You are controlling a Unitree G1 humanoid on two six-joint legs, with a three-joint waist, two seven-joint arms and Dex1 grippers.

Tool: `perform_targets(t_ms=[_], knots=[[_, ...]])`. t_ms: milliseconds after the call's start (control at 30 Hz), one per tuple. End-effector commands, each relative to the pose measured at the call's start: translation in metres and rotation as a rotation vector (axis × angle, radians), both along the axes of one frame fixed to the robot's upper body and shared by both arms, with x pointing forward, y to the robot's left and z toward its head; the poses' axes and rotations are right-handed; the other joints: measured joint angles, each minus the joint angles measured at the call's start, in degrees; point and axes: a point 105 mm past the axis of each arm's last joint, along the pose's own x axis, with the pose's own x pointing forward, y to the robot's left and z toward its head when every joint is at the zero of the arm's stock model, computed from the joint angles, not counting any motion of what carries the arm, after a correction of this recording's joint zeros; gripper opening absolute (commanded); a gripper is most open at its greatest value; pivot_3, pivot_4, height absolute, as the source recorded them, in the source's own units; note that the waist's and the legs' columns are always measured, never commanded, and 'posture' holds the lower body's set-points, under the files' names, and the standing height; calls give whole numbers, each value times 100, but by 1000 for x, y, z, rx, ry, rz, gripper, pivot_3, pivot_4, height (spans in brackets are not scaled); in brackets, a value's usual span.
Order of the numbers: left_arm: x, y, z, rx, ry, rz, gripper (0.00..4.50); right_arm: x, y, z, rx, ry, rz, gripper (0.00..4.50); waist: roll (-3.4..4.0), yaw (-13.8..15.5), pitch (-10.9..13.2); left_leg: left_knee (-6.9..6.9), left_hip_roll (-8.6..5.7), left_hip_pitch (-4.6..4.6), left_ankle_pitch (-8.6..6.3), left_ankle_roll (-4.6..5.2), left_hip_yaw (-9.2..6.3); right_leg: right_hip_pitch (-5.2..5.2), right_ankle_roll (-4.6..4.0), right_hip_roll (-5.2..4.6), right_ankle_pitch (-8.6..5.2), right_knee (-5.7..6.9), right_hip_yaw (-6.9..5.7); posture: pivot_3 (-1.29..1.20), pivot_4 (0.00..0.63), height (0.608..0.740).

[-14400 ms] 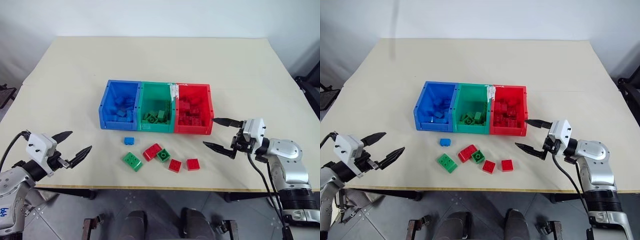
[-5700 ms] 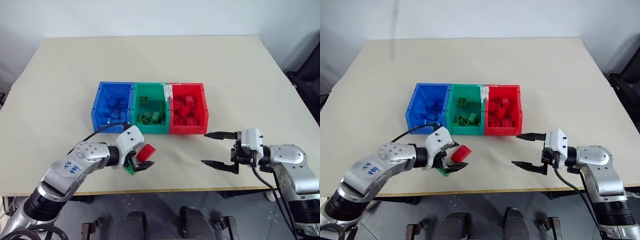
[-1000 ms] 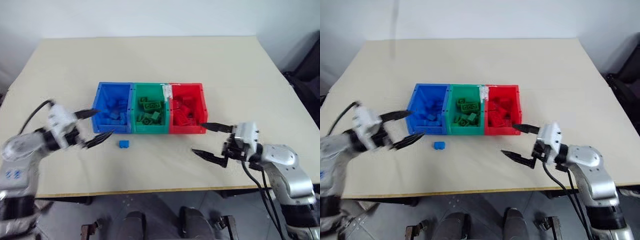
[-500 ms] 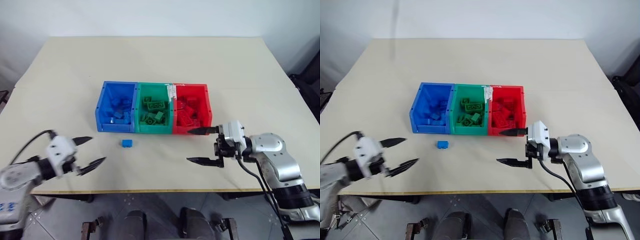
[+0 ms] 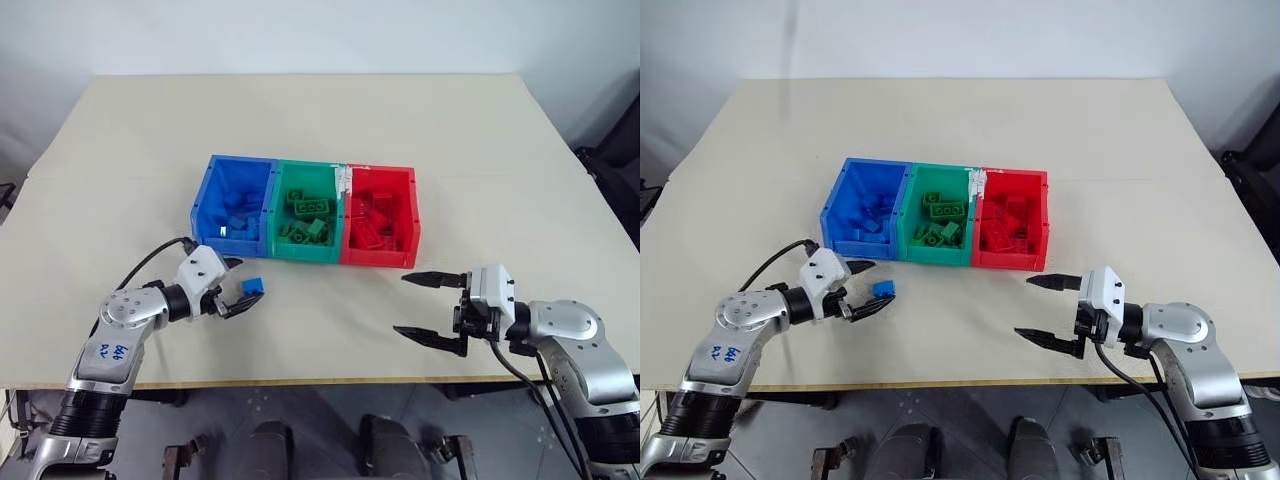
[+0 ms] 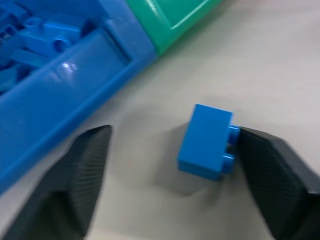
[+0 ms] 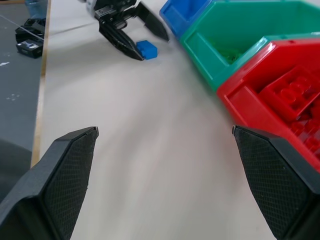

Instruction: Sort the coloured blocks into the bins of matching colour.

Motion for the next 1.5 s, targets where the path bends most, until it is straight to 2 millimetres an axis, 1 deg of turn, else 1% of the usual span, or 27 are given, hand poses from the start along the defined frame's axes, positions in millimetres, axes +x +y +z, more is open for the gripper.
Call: perform_targets(t_ms=[33,167,200,233,300,400,467,533,567,633,700,767,833,867,900,933,1000,1067,1100,1133,1200,1267,1333,1400,1467,1500], knots=[[-5,0,-6,11,31,-26,2651,-1,0,9,20,-44,-10,4500,0,-2,0,0,0,0,0,0,0,0,0,0,0,0,0,0,150,740],[-12,3,-2,-7,32,-44,1434,1,0,8,21,-48,-15,4500,0,-14,0,0,1,0,0,0,0,-1,0,0,0,0,0,0,150,740],[-12,4,2,-24,18,-45,1027,1,0,8,21,-50,-16,4500,0,-14,0,0,1,0,0,0,0,-1,0,0,0,0,0,0,150,740],[-11,5,9,-58,-6,-35,947,1,-1,9,23,-53,-20,4500,0,-23,0,0,1,0,0,0,0,-1,0,0,0,0,0,0,150,740],[-9,7,22,-131,-51,-10,947,2,-1,10,34,-59,-33,4500,0,-33,1,0,2,0,0,0,1,-3,0,0,0,0,0,0,150,740],[-2,12,60,-306,-190,49,947,5,-2,17,106,-83,-89,4500,0,-26,1,-1,2,-2,0,0,0,-2,0,0,0,-1,0,0,150,740],[4,20,81,-382,-268,118,947,7,-2,26,174,-121,-135,4500,-1,4,1,2,2,-5,0,0,-4,-2,0,0,0,0,-2,0,150,740],[16,27,104,-435,-356,204,947,10,-1,43,247,-205,-182,4500,-1,11,1,3,1,-5,1,-1,-8,-1,0,0,0,1,-2,0,150,740],[21,24,112,-432,-377,205,947,13,-1,50,273,-234,-203,4500,-1,3,1,4,0,-6,2,-4,-10,-1,1,0,1,2,-4,0,150,740],[28,17,115,-407,-361,185,947,17,-1,56,295,-253,-228,4500,-1,-3,0,4,-2,-4,2,-4,-6,-1,2,0,1,2,-1,0,150,740],[36,12,113,-378,-338,172,947,19,-1,56,298,-251,-238,4500,-1,-10,0,4,-3,-4,2,-4,-5,-1,2,0,1,1,-2,0,150,740],[53,7,102,-335,-282,178,947,21,0,57,300,-249,-241,4500,-1,5,0,-1,-3,-4,2,-4,-4,-2,2,0,1,-1,-2,0,150,740],[69,10,95,-319,-260,231,947,23,1,55,296,-245,-237,4500,-1,-1,0,-1,-4,-4,2,-3,-4,-2,2,3,1,-1,-4,0,150,740],[72,12,95,-326,-255,245,947,23,2,54,294,-243,-234,4500,-1,-5,0,-1,-4,-4,2,-3,-2,-3,2,3,1,-4,-4,0,150,740],[74,13,95,-330,-252,252,1682,23,3,54,292,-242,-232,4500,-2,-17,1,-1,-4,-6,2,-2,-2,-3,2,3,1,-3,-3,0,150,740],[72,13,100,-338,-265,247,1892,23,4,53,295,-241,-230,4500,-2,-32,1,-1,-4,-6,2,-2,0,-5,2,3,1,-4,-4,0,150,740],[65,14,107,-336,-299,223,2553,23,4,53,297,-241,-229,4500,-2,-64,1,-4,-1,-11,1,-1,5,-14,2,3,1,-4,-5,0,150,740],[51,18,112,-315,-348,188,3196,25,4,51,294,-237,-228,4500,-2,-105,1,-4,0,-12,1,-2,6,-15,2,3,1,-5,-10,0,150,740],[43,22,112,-294,-375,173,3487,25,4,49,286,-234,-221,4500,-1,-137,1,-4,1,-12,1,-2,7,-15,2,3,1,-7,-10,0,150,740],[33,34,106,-257,-367,178,3771,26,5,47,276,-228,-210,4500,-2,-169,1,-5,1,-11,1,-2,9,-15,2,2,1,-6,-9,0,150,740],[23,45,98,-217,-345,189,3771,27,5,45,265,-223,-198,4500,1,-220,2,-13,7,-3,1,-2,17,-15,1,2,1,-11,-9,0,150,740],[-7,74,91,-174,-342,189,3771,29,6,39,220,-199,-145,4500,1,-263,2,-17,9,0,1,-4,17,-16,-1,2,0,-8,-13,0,150,740],[-31,94,84,-127,-316,203,3771,31,5,34,170,-190,-109,4500,1,-299,2,-16,11,0,-3,-3,20,-15,-1,1,0,-8,-10,0,150,740],[-53,112,74,-48,-303,209,4115,35,0,29,124,-189,-84,4500,2,-294,4,-15,14,1,-10,-1,22,-15,-1,1,0,-11,-10,0,150,740],[-66,123,66,0,-281,232,4488,38,-4,26,117,-170,-63,4500,1,-268,4,-11,14,1,-12,2,23,-14,-1,0,-1,-10,-11,0,150,740],[-70,126,64,9,-272,244,4488,39,-6,24,118,-139,-50,4500,2,-233,4,-11,13,2,-13,4,22,-11,-1,-2,-1,-11,-10,0,150,740]])
